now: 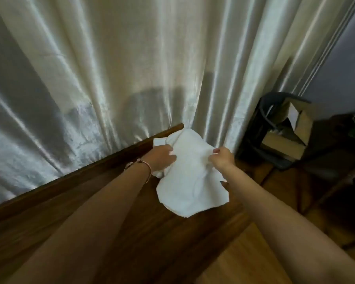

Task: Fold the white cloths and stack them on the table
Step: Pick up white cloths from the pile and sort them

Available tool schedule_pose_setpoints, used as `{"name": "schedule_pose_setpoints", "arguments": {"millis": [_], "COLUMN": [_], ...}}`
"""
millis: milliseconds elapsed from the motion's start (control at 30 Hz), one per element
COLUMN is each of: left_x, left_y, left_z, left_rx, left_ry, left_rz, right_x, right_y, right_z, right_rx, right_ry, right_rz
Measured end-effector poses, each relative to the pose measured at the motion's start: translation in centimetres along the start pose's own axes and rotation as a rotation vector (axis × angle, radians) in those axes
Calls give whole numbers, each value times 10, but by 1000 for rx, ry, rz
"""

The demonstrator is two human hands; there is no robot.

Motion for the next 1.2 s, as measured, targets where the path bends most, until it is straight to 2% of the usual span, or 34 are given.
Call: {"name": "schedule_pose_setpoints", "arguments": {"millis": [100, 167, 400, 533, 700, 800, 933, 1000, 1100, 1167, 1200], "left_x": [-13, -20, -34, -32, -21, -16, -13, -10, -5, -11, -14], "left_y": [3, 3, 5, 4, 2, -3, -7, -10, -18, -28, -34], "left_z": [-10, -17, -40, -48, -50, -52, -48, -42, -30, -19, -13], "left_rx": [-1, 1, 54, 101, 86, 141, 251, 318, 420, 402, 341], "left_ry": [-65, -87, -89, -90, -52, -85, -134, -152, -94, -29, -20], "left_rz": [50, 49, 2, -77, -97, -76, 243, 470, 783, 982, 1078], "right_x": [-4, -8, -21, -25, -22, -35, -9, 14, 39, 60, 73], "right_y": [6, 14, 15, 8, 6, 9, -6, -20, -36, -46, -49], "right_z": [-19, -29, -59, -69, -72, -86, -67, -47, -25, -9, -1], "right_rx": [105, 113, -69, -45, -28, -119, 38, 156, 204, 244, 301], "right_ry": [36, 94, 289, 311, 371, 433, 397, 317, 133, 15, -44], "right_rz": [-32, -99, -345, -504, -656, -798, -854, -869, -947, -1084, -1179]}}
Point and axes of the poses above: each hand's wrist, its own z-axis away from the middle knuckle, its own y-axis out of the palm, x = y × z, the point moved 1 cm from there along -z, towards the middle knuckle, and after that the axes turned 13 degrees about -y, right-handed, at the moved point
